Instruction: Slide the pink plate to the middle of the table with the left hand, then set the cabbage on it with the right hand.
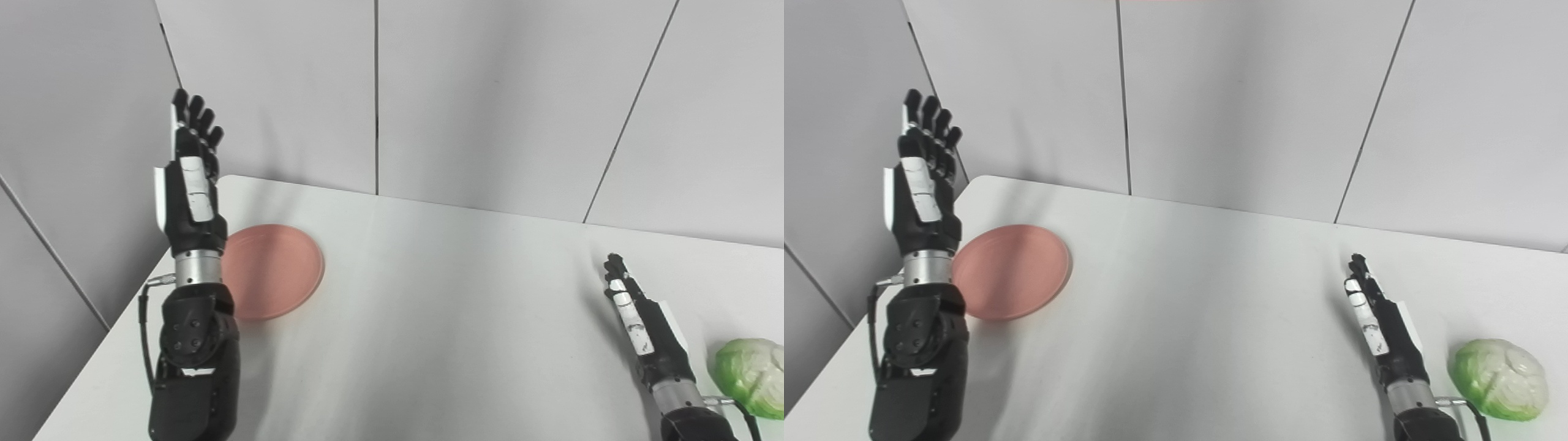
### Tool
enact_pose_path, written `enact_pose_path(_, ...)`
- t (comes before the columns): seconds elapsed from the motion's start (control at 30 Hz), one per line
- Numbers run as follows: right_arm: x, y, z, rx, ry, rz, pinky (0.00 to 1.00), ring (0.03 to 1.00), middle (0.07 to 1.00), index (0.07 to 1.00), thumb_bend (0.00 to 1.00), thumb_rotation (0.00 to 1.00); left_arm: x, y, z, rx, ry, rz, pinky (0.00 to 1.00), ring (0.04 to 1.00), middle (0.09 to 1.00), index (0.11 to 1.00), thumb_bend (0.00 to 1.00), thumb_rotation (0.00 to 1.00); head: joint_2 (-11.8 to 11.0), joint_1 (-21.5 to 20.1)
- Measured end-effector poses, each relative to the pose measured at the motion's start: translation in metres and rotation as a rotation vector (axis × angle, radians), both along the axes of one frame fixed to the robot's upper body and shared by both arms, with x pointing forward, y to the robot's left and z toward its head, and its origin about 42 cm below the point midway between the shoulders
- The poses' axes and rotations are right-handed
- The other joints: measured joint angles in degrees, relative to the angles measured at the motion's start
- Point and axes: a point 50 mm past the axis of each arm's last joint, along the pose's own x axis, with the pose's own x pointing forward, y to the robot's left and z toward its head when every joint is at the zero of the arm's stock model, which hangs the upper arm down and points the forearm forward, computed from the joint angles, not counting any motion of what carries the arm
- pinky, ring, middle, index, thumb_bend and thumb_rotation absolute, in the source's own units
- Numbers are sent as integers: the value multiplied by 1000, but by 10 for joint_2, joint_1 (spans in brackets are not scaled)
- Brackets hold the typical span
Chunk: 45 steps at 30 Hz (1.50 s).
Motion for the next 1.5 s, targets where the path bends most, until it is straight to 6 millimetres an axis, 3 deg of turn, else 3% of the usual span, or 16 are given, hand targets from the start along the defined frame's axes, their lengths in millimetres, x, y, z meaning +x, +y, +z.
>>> enact_pose_path(0.13,0,0,0,-5,0,-3,987,961,955,959,696,1000,3,17,-6,-47,5,18,1000,1000,1000,1000,891,1000,1,0)
enact_pose_path(0.47,0,0,0,-10,0,0,1000,973,964,967,692,1000,7,39,-20,-109,41,72,1000,1000,1000,1000,888,1000,2,0)
enact_pose_path(1.5,1,-1,-2,-14,-2,0,1000,972,962,963,717,1000,14,80,-57,-234,162,109,1000,996,991,1000,893,1000,4,2)
